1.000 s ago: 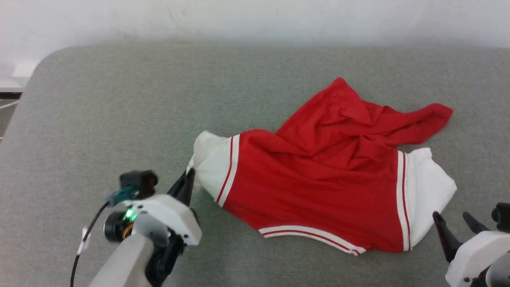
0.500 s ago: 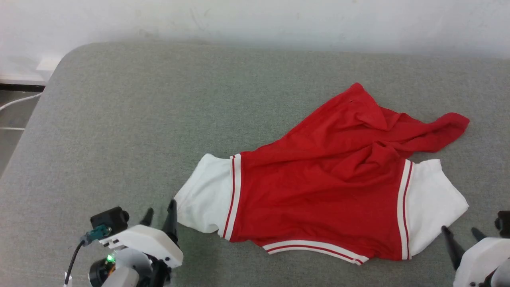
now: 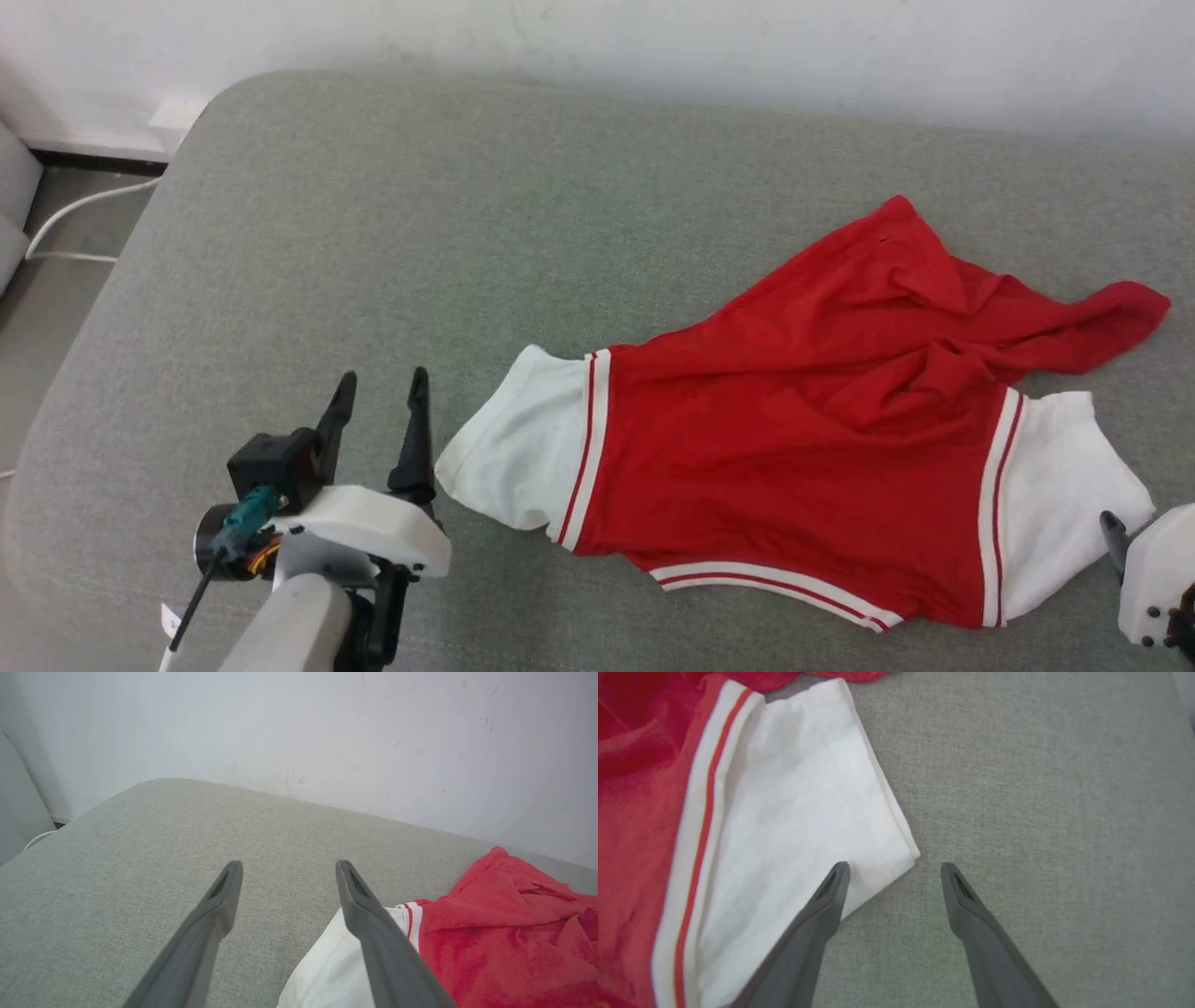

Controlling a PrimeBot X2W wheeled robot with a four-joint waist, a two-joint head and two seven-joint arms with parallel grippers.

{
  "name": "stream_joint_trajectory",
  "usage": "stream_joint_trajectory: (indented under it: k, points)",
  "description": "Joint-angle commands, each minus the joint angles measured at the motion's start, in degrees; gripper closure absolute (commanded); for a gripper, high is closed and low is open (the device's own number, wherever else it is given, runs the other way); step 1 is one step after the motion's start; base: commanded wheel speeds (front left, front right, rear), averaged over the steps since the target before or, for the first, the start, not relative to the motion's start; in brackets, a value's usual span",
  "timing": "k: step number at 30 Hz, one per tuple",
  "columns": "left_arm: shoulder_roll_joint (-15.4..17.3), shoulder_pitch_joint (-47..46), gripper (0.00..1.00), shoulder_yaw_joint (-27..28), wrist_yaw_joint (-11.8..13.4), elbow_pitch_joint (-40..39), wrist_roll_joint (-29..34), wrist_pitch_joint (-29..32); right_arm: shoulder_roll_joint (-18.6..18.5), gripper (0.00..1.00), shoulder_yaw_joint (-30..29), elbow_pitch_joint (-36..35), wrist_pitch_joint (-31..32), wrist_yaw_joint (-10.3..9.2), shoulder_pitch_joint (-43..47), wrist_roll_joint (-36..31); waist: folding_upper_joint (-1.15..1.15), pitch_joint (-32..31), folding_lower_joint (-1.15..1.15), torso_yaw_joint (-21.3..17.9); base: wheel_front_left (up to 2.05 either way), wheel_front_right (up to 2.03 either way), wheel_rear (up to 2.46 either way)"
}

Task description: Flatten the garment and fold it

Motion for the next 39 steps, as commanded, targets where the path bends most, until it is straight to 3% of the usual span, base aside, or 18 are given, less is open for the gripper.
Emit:
stream_joint_trajectory:
  k: [1, 6, 7, 8, 9, 15, 22, 23, 24, 30, 32, 39]
  points:
    - [-0.3, 0.6, 0.0, 0.1, 0.4, -0.5, 0.6, -0.2, -0.2, 0.0, 0.0, 0.7, -0.1, -0.11, -1.1, -0.5, 0.0, 0.9, 0.0, 0.8, 0.0, 0.0, 0.0]
    - [-1.6, 1.3, 0.0, 0.4, -0.2, -1.5, 2.4, -0.3, -0.9, 0.0, 1.2, 7.4, -0.5, -0.11, -3.5, -2.4, 0.0, 1.9, 0.0, 2.0, 0.0, 0.0, 0.0]
    - [-1.7, 1.4, 0.0, 0.4, -0.4, -1.3, 2.6, -0.3, -0.8, 0.36, 1.6, 8.5, -0.6, -0.11, -3.7, -2.4, 0.0, 1.9, 0.0, 2.1, 0.0, 0.0, 0.0]
    - [-1.9, 1.6, 0.0, 0.4, -0.6, -1.1, 2.7, -0.3, -0.8, 0.85, 1.9, 9.3, -0.9, -0.11, -3.9, -2.4, 0.0, 1.8, 0.0, 2.2, 0.0, 0.0, 0.0]
    - [-1.9, 1.7, 0.0, 0.4, -0.7, -0.9, 2.9, -0.3, -0.7, 1.0, 2.0, 9.9, -1.3, -0.11, -4.0, -2.4, 0.0, 1.7, 0.0, 2.1, 0.0, 0.0, 0.0]
    - [-1.7, 3.5, 0.0, 0.7, -1.3, 1.1, 3.0, -0.3, -0.8, 1.0, -2.5, 10.0, -3.7, -0.11, -3.4, -2.5, 0.0, -0.5, 0.0, -0.2, 0.0, 0.0, 0.0]
    - [-1.6, 5.0, 0.0, 0.4, -2.5, 3.0, 2.0, -0.2, -0.8, 1.0, -7.0, 5.0, -0.7, -0.11, 1.1, -4.7, 0.0, -2.6, 0.0, -3.0, 0.0, 0.0, 0.0]
    - [-1.6, 5.2, 0.0, 0.1, -2.8, 3.3, 1.9, 0.0, -0.5, 0.67, -7.1, 3.7, -0.6, -0.11, 1.5, -4.7, 0.0, -2.7, 0.0, -3.4, 0.0, 0.0, 0.0]
    - [-1.6, 5.3, 0.0, -0.1, -3.0, 3.5, 1.8, 0.3, -0.2, 0.0, -7.2, 2.5, -1.2, -0.11, 1.7, -4.7, 0.0, -2.8, 0.0, -3.7, 0.0, 0.0, 0.0]
    - [-0.4, 5.8, 0.0, -4.0, -7.3, 3.8, 1.3, 5.4, 1.9, 0.0, -6.9, -2.5, -6.0, -0.11, 3.1, -6.6, 0.0, -3.1, 0.0, -5.5, 0.0, 0.0, 0.0]
    - [0.3, 6.2, 0.0, -4.7, -7.6, 3.4, 0.9, 8.1, 2.6, 0.0, -5.5, -4.8, -7.5, -0.11, 4.0, -5.9, 0.0, -3.1, 0.0, -6.2, 0.0, 0.0, 0.0]
    - [3.3, 7.0, 0.0, -5.1, -3.7, 1.4, 0.8, 18.4, 6.7, 0.0, -3.8, -13.5, -11.4, -0.11, 8.2, -2.6, 0.0, -2.3, 0.0, -8.8, 0.0, 0.0, 0.0]
